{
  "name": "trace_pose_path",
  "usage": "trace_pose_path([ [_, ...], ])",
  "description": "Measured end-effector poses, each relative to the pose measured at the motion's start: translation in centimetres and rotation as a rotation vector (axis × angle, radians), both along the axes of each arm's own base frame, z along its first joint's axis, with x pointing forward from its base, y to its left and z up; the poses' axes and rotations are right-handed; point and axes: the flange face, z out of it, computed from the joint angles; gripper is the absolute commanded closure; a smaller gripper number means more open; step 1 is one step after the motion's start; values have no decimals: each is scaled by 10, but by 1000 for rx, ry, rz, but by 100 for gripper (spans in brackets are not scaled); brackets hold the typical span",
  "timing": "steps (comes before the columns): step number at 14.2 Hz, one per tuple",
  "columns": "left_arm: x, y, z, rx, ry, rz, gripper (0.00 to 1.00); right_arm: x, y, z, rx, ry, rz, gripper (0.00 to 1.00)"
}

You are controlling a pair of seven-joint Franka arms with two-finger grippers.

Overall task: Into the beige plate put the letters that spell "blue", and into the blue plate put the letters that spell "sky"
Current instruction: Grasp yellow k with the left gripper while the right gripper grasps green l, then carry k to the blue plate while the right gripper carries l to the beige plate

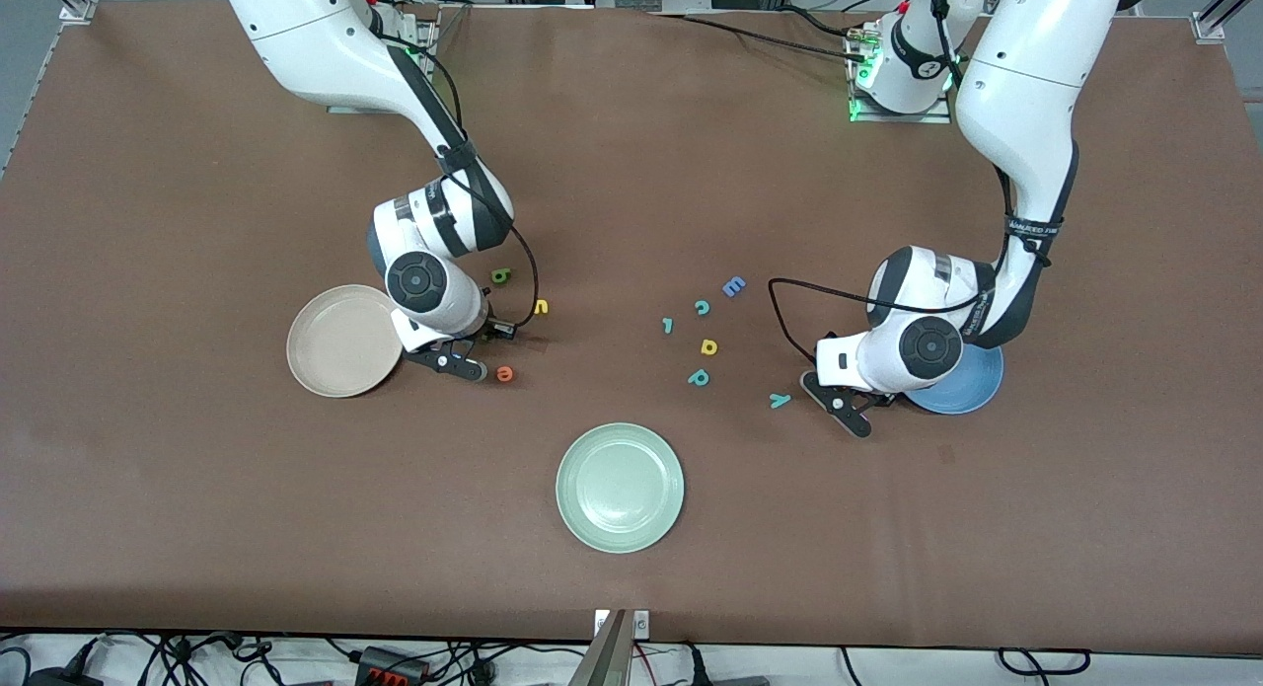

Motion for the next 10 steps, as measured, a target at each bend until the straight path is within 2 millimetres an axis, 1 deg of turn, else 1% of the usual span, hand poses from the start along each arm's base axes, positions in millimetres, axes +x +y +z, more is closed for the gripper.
trace_pose_path([
  [2,1,11,-3,-7,5,-33,43,0,0,0,0,0,0,88],
  [3,2,14,-2,-10,2,-42,43,0,0,1,0,-1,0,92],
  [4,2,14,-2,-11,1,-47,43,0,0,2,1,-2,0,94],
  [6,2,13,-2,-11,0,-50,42,2,0,8,5,-12,-2,94],
  [8,2,13,-2,-11,0,-50,42,8,-2,22,13,-34,-6,94],
  [10,1,11,-2,-12,0,-53,42,17,-10,42,23,-66,-9,94],
])
